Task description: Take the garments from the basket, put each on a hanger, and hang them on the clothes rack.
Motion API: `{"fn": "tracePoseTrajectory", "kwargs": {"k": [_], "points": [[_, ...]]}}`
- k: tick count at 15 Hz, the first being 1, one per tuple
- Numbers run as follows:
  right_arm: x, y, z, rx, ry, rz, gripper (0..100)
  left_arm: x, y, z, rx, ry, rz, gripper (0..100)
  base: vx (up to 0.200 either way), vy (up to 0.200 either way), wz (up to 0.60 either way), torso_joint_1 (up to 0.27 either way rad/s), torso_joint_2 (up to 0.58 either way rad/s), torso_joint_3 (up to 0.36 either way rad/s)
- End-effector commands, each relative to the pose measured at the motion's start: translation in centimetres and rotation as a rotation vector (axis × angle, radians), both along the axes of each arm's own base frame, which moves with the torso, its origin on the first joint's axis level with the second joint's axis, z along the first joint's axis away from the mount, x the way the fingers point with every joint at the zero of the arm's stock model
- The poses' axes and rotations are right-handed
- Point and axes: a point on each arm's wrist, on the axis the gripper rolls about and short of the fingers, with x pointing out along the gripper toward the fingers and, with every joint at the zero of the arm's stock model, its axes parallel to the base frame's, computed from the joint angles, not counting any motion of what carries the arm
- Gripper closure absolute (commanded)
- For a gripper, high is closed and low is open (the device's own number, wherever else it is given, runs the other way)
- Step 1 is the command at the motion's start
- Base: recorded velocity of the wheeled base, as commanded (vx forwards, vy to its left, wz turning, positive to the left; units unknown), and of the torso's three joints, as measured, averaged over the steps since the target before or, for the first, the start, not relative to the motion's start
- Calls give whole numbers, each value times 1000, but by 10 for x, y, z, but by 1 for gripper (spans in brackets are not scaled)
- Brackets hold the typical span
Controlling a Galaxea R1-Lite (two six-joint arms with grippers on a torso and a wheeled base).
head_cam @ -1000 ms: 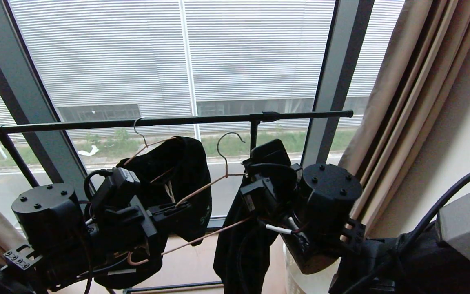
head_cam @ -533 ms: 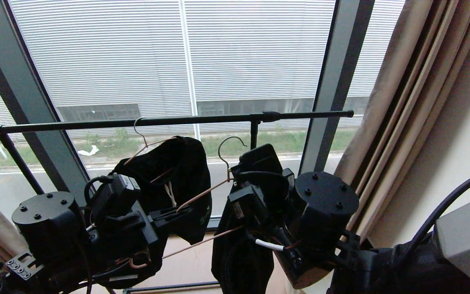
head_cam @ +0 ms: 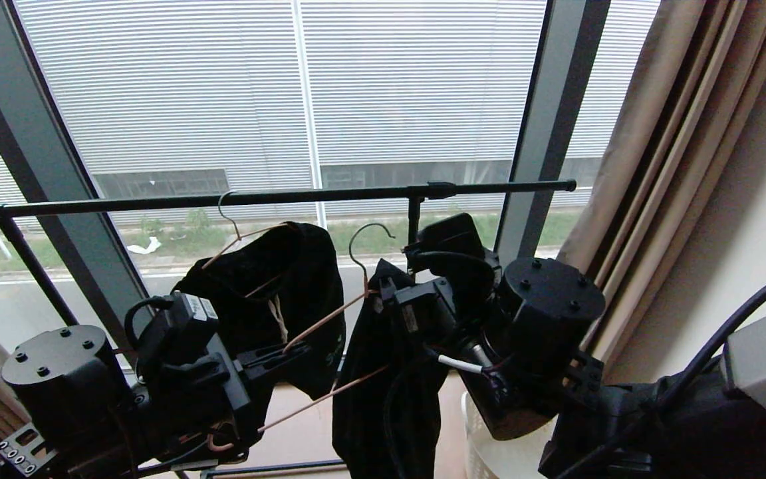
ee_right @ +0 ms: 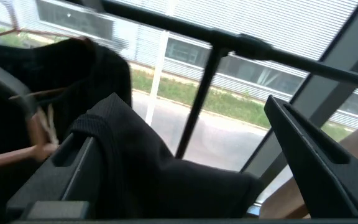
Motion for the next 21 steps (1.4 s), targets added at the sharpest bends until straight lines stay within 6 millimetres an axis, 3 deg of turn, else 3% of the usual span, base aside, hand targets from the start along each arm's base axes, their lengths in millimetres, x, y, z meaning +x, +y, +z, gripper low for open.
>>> {"fn": "tracePoseTrajectory", "kwargs": {"k": [1,21], "points": [[2,-7,5,7,-7,-16,0,-1,1,-1,-12,19,4,100,0,0,0,0,0,0],[-17,-15,-12,-94,41,102,0,3,4,1,-40,39,26,100,0,0,0,0,0,0]]}}
